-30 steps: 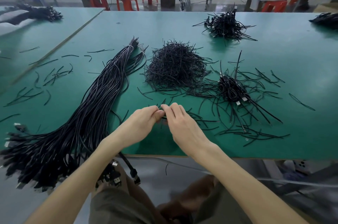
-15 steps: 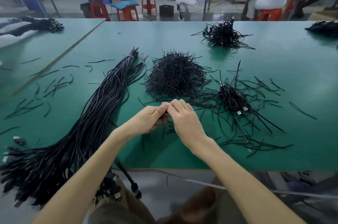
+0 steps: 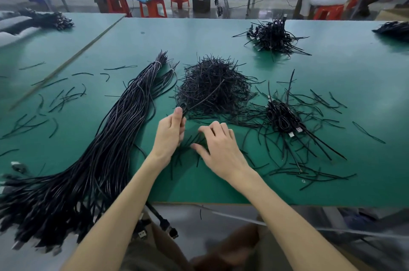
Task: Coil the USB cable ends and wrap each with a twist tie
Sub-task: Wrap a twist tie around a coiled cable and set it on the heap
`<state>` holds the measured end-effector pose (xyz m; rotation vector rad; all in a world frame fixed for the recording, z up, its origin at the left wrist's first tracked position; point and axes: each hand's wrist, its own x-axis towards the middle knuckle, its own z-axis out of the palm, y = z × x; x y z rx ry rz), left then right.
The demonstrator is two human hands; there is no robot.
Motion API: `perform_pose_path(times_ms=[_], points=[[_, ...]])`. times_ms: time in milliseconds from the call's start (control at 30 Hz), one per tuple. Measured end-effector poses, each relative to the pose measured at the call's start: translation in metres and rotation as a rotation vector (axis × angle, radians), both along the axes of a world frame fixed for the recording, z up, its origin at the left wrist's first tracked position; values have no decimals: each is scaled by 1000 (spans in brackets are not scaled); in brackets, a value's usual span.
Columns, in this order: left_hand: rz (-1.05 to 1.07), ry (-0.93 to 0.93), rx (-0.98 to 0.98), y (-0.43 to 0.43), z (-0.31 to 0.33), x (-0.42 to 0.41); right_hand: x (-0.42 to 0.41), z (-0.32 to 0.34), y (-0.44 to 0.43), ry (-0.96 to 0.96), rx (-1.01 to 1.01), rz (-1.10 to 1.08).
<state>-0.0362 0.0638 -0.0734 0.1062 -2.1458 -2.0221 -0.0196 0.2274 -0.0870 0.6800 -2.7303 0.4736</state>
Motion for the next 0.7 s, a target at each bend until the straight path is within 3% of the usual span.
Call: perform_pose_path(times_ms=[333,700], points=[[-30,-7,-33,0,3,4,-4,-2,0,-19,-111,-65],[-23,-3,-35,0,0,2,-2,-1,0,61,-86,-182]])
